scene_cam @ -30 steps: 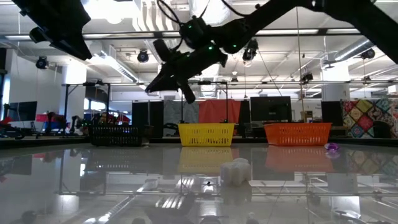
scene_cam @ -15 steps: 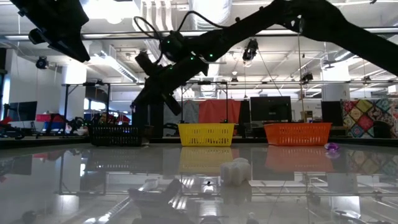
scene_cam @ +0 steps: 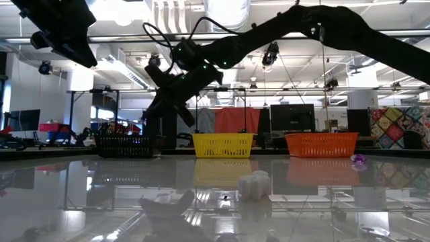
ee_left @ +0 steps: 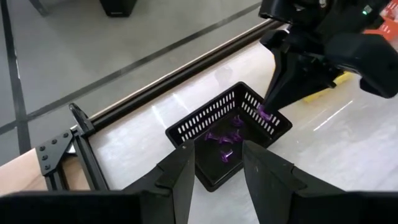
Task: Sort Halloween decoration
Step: Put the violet hat toy into the black bin, then put the white skeleton toy into the orange bin
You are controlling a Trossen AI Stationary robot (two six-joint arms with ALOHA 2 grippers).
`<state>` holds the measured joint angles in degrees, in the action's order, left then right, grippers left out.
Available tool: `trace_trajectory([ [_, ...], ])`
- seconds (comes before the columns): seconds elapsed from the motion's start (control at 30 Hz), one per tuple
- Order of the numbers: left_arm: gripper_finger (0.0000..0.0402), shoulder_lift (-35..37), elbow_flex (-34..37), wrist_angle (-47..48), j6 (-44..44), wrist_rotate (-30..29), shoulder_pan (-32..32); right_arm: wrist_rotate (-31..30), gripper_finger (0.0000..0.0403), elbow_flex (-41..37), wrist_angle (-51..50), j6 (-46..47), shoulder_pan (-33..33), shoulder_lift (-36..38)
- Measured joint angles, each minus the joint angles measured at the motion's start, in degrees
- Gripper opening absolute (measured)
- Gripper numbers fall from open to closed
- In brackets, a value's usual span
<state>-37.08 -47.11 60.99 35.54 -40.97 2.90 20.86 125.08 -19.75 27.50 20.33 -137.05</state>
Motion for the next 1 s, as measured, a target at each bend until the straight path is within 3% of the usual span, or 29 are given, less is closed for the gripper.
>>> trace_trajectory([
  [0.5, 0.0118, 0.0, 0.0, -0.03, 1.02, 0.04, 0.0, -1.35, 0.0099, -0.36, -3.06, -2.15, 0.72, 0.17],
  [1.0, 0.0118, -2.66, 0.02, -0.09, 0.74, 5.11, 0.0, -1.39, 0.01, 9.92, -36.85, -5.96, 0.7, 3.65],
])
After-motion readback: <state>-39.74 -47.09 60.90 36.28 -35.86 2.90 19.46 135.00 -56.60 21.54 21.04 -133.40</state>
